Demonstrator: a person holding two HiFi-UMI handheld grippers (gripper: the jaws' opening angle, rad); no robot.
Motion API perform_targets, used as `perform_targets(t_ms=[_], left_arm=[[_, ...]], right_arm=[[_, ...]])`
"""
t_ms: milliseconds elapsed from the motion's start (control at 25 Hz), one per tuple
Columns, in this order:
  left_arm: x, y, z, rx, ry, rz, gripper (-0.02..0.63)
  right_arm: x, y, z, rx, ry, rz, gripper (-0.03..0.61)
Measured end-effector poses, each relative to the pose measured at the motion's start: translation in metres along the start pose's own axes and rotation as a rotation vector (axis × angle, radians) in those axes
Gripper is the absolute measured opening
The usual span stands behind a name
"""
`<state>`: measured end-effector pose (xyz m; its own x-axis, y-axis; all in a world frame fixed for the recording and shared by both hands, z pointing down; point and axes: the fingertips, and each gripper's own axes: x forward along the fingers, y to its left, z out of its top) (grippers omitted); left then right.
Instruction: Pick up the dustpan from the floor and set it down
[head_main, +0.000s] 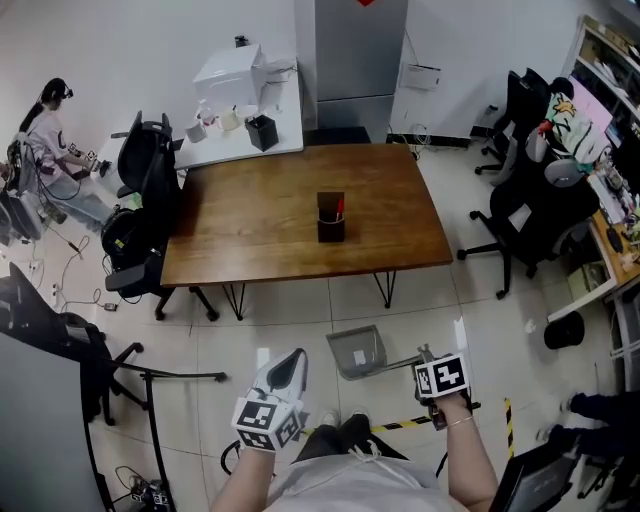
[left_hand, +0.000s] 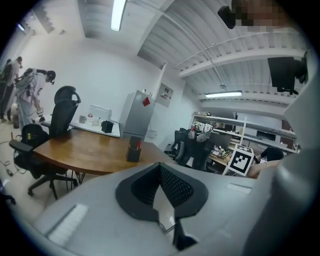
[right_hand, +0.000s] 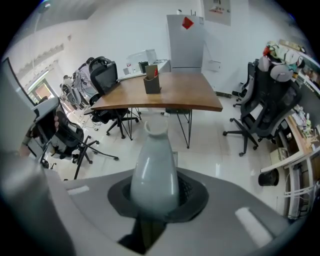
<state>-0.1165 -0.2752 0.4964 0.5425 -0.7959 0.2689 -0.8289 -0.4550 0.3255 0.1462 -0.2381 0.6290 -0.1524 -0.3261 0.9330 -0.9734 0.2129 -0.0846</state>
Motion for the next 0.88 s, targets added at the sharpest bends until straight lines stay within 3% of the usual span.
perform_targets(t_ms=[200, 520, 720, 880], left_arm=[[0.024, 0.032, -0.027, -0.037, 0.061, 0.055, 0.014], [0.062, 0.06, -0.119, -0.071, 0.168, 0.076, 0.014], [0.078, 0.067, -0.155, -0.105, 0.201, 0.071, 0.014], [0.088, 0.069, -0.156, -0.113, 0.194, 0.063, 0.014]], right_arm=[[0.071, -0.018, 0.032, 0.016, -0.007, -0.037, 0.063], [0.214, -0.042, 0.037, 0.093, 0.035, -0.042, 0.065], [0.251, -0.031, 0.035, 0.094, 0.002, -0.06, 0.075], [0.255, -0.015, 0.044, 0.095, -0.015, -0.072, 0.084]])
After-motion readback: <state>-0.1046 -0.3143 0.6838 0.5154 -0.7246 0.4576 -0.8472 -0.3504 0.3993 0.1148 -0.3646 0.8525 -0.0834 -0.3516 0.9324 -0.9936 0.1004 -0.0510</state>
